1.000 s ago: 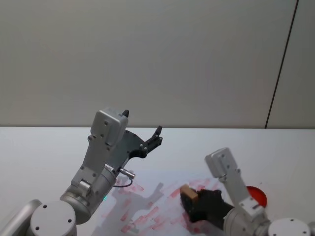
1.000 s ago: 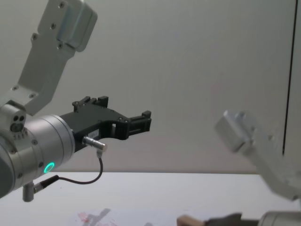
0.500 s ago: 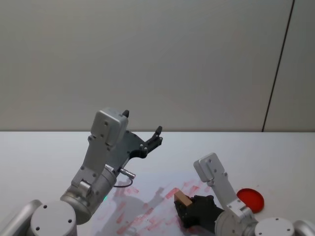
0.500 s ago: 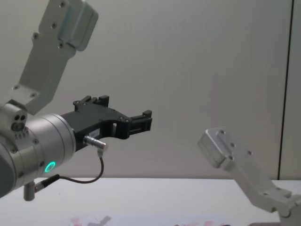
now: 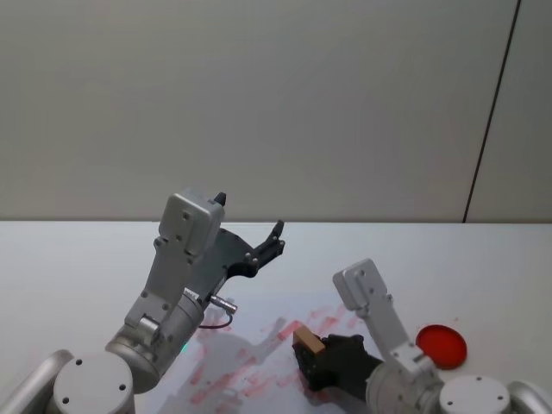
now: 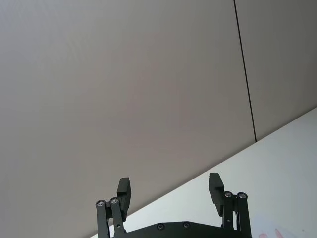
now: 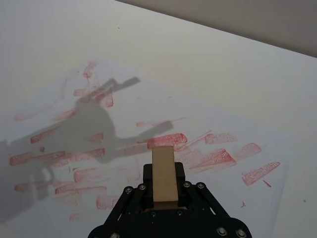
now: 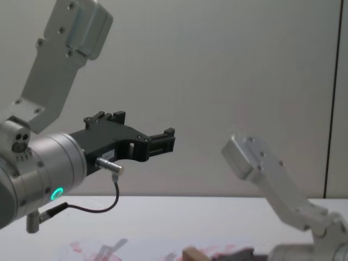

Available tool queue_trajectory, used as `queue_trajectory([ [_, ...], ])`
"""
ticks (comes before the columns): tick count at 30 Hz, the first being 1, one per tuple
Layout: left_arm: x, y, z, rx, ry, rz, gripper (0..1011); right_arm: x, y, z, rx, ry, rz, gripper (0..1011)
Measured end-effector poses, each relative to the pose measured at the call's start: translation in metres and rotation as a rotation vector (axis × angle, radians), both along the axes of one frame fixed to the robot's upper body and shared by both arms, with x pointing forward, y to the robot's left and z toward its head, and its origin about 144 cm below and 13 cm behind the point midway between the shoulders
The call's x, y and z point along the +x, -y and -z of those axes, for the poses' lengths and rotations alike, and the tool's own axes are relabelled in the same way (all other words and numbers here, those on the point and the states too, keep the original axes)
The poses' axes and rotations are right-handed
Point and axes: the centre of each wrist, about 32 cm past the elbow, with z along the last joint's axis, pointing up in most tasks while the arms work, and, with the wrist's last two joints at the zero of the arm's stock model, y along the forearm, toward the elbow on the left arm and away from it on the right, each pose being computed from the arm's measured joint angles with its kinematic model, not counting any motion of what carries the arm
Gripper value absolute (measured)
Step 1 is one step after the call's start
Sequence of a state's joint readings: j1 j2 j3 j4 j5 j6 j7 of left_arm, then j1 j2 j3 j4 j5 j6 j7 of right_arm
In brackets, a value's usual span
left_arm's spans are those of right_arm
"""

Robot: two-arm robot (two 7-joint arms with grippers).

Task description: Use the one hand to pick up the stamp and affix it onto the A4 paper.

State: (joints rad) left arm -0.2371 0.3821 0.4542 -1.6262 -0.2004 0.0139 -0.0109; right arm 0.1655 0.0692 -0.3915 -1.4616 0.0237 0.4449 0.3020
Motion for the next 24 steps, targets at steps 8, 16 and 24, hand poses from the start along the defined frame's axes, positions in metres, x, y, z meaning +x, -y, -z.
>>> queue_trajectory([
  [8, 0.0, 0.0, 0.0, 0.0, 0.0, 0.0, 1002, 0.002, 0.004, -0.021, 0.048, 0.068, 0.018, 220],
  [16, 0.0, 0.0, 0.0, 0.0, 0.0, 0.0, 1002, -0.001, 0.02, -0.034, 0.043, 0.11, 0.065, 220],
  [24, 0.0, 0.0, 0.0, 0.0, 0.0, 0.0, 1002, -0.005, 0.045, -0.036, -0.012, 0.122, 0.14, 220],
])
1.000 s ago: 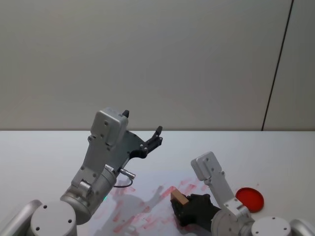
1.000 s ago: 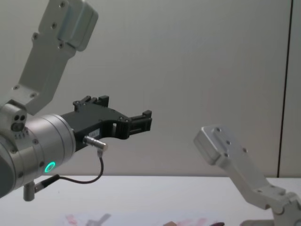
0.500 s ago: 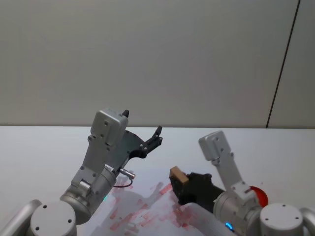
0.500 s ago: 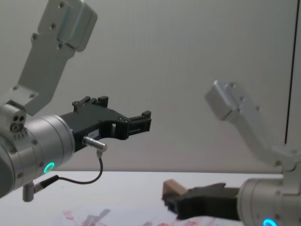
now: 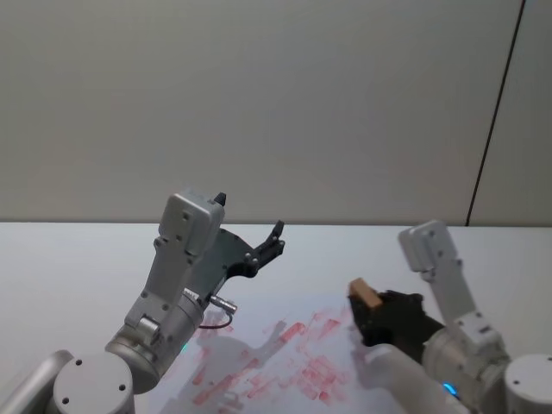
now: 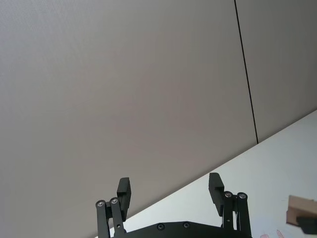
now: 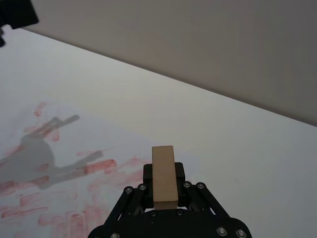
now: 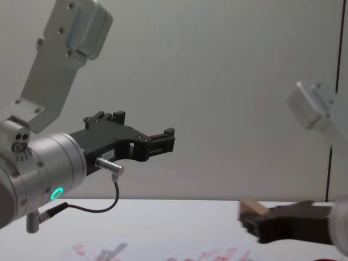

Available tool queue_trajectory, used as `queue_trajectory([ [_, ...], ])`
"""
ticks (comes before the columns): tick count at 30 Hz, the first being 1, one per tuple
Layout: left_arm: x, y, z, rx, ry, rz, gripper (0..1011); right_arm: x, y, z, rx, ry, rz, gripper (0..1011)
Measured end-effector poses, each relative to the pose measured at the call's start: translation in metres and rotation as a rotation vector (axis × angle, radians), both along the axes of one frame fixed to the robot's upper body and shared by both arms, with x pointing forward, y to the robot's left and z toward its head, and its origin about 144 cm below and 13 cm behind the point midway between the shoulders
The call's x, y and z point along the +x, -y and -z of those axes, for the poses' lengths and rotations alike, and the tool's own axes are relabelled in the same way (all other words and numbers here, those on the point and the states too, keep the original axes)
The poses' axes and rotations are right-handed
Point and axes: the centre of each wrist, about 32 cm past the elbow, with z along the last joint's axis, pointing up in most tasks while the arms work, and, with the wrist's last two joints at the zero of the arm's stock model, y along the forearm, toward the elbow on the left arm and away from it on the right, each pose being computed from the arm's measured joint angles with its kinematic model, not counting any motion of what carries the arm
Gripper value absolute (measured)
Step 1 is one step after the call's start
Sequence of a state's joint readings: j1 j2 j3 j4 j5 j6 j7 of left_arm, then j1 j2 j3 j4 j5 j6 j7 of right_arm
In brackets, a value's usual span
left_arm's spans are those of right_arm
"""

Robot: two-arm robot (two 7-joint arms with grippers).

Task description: Use the one hand to pick up the stamp and affix it onto the A4 paper.

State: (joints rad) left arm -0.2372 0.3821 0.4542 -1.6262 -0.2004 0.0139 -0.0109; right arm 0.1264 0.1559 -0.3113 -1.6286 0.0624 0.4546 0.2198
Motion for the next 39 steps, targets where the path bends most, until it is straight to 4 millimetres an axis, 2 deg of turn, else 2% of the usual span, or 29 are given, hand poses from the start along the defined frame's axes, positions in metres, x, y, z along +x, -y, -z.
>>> queue_trajectory([
  [5, 0.0, 0.0, 0.0, 0.0, 0.0, 0.0, 1003, -0.003, 0.016, 0.001, -0.035, 0.002, 0.053, 220],
  [15, 0.0, 0.0, 0.0, 0.0, 0.0, 0.0, 1002, -0.008, 0.035, 0.003, -0.079, 0.004, 0.115, 220],
  [39, 0.0, 0.0, 0.0, 0.0, 0.0, 0.0, 1002, -0.02, 0.051, 0.017, -0.145, -0.082, 0.145, 220],
])
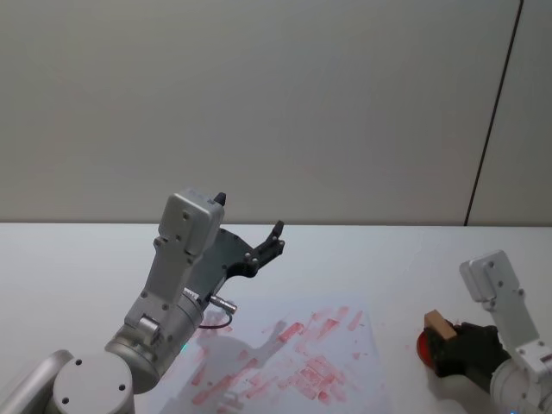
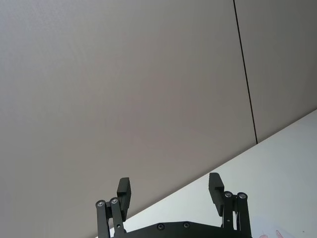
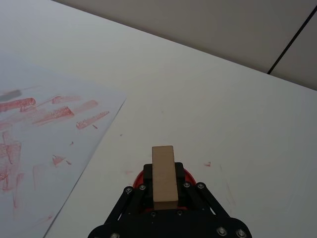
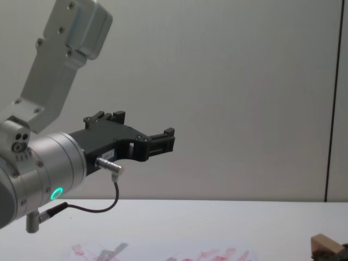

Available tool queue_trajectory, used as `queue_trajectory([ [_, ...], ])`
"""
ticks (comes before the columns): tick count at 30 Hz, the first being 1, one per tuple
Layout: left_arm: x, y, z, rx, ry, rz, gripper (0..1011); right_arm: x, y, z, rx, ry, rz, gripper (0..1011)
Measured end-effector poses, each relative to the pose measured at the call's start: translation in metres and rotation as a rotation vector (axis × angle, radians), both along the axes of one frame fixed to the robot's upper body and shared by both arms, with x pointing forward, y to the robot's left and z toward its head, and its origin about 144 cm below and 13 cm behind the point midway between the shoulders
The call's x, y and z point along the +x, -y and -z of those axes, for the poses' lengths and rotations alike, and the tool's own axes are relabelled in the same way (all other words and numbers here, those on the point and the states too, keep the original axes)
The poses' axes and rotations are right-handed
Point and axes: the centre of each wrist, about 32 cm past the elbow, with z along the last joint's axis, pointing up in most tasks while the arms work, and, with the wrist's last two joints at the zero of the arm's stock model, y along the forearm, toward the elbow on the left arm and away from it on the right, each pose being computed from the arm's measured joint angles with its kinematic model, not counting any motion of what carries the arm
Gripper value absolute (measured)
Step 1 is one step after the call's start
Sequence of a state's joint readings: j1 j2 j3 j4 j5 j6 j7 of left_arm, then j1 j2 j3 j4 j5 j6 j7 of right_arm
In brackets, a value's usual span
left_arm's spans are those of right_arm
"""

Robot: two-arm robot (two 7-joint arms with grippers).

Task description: Use the one hand to pick up the stamp and affix it onto the A4 paper.

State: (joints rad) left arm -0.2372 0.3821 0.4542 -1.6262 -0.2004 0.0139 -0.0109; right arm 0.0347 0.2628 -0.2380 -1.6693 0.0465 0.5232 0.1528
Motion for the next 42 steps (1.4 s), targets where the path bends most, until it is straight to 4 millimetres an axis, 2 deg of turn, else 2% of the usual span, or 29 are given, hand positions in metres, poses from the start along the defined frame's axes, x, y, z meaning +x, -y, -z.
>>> queue_trajectory([
  [14, 0.0, 0.0, 0.0, 0.0, 0.0, 0.0, 1002, 0.0043, -0.0005, 0.0056, -0.015, -0.009, 0.005, 220],
  [17, 0.0, 0.0, 0.0, 0.0, 0.0, 0.0, 1002, 0.0052, -0.001, 0.0061, -0.015, -0.008, 0.003, 253],
  [18, 0.0, 0.0, 0.0, 0.0, 0.0, 0.0, 1002, 0.0056, -0.0011, 0.0063, -0.015, -0.008, 0.002, 317],
  [21, 0.0, 0.0, 0.0, 0.0, 0.0, 0.0, 1002, 0.0061, -0.0014, 0.0065, -0.016, -0.008, 0.002, 378],
  [22, 0.0, 0.0, 0.0, 0.0, 0.0, 0.0, 1002, 0.0061, -0.0014, 0.0067, -0.016, -0.009, 0.001, 438],
  [33, 0.0, 0.0, 0.0, 0.0, 0.0, 0.0, 1002, 0.0077, -0.0021, 0.0072, -0.017, -0.008, -0.001, 760],
  [34, 0.0, 0.0, 0.0, 0.0, 0.0, 0.0, 1002, 0.0078, -0.0021, 0.0073, -0.017, -0.008, -0.002, 816],
  [36, 0.0, 0.0, 0.0, 0.0, 0.0, 0.0, 1002, 0.0078, -0.0022, 0.0073, -0.017, -0.007, -0.002, 834],
  [42, 0.0, 0.0, 0.0, 0.0, 0.0, 0.0, 1002, 0.0082, -0.003, 0.0068, -0.012, 0.003, -0.005, 1001],
])
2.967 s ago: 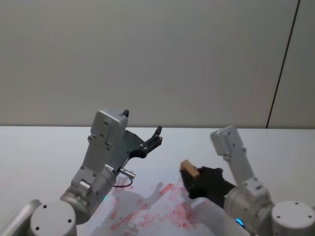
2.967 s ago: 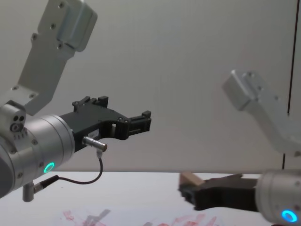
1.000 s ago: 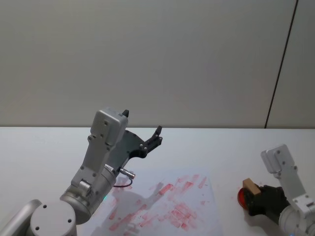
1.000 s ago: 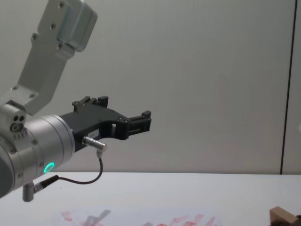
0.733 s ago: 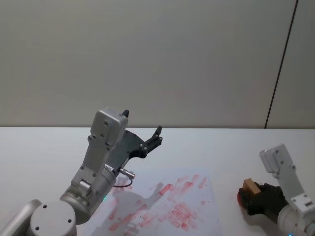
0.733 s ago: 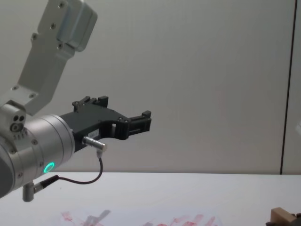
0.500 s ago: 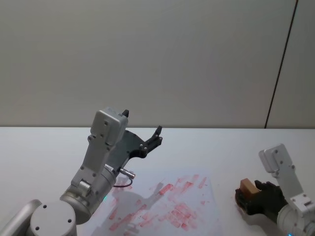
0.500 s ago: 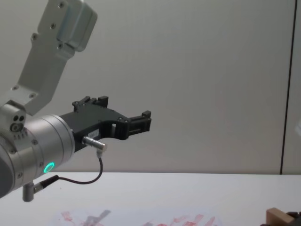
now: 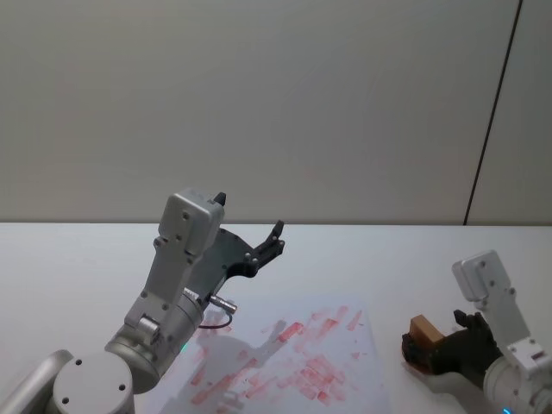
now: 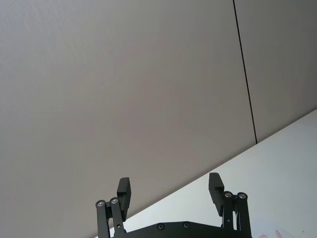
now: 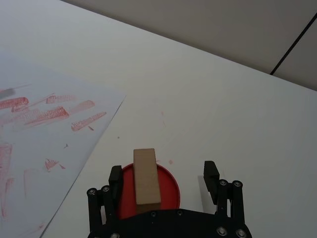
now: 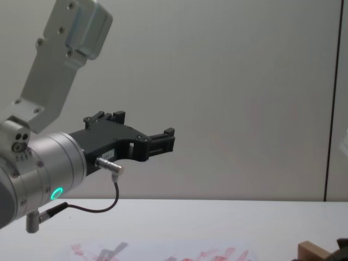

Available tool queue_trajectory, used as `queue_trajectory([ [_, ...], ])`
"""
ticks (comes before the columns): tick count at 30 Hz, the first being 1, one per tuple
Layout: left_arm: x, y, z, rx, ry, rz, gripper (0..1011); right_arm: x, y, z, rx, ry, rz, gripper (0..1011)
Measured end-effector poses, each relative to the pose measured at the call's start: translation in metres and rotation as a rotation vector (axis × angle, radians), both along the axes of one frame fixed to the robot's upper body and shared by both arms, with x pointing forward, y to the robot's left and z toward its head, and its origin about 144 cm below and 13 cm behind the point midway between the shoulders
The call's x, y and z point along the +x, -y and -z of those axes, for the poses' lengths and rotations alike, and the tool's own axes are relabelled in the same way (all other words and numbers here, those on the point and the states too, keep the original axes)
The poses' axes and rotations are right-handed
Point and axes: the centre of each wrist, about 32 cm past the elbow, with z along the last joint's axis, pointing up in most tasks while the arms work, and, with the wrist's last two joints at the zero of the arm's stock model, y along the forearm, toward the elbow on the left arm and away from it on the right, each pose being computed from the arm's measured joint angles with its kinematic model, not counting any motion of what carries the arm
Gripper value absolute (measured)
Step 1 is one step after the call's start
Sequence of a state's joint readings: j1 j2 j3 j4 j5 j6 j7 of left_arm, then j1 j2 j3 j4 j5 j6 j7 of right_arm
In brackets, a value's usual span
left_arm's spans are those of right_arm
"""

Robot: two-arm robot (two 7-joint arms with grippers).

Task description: Use the one hand to pick up the stamp and affix it onto the A4 paper.

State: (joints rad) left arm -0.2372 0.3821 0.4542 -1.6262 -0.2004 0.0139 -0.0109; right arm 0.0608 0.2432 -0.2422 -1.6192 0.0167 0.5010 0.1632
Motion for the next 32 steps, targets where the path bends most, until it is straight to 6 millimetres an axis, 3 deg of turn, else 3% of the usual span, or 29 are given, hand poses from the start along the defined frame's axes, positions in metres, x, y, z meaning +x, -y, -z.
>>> queue_trajectory([
  [32, 0.0, 0.0, 0.0, 0.0, 0.0, 0.0, 1003, 0.0051, -0.0092, -0.007, 0.078, 0.085, 0.006, 1001],
])
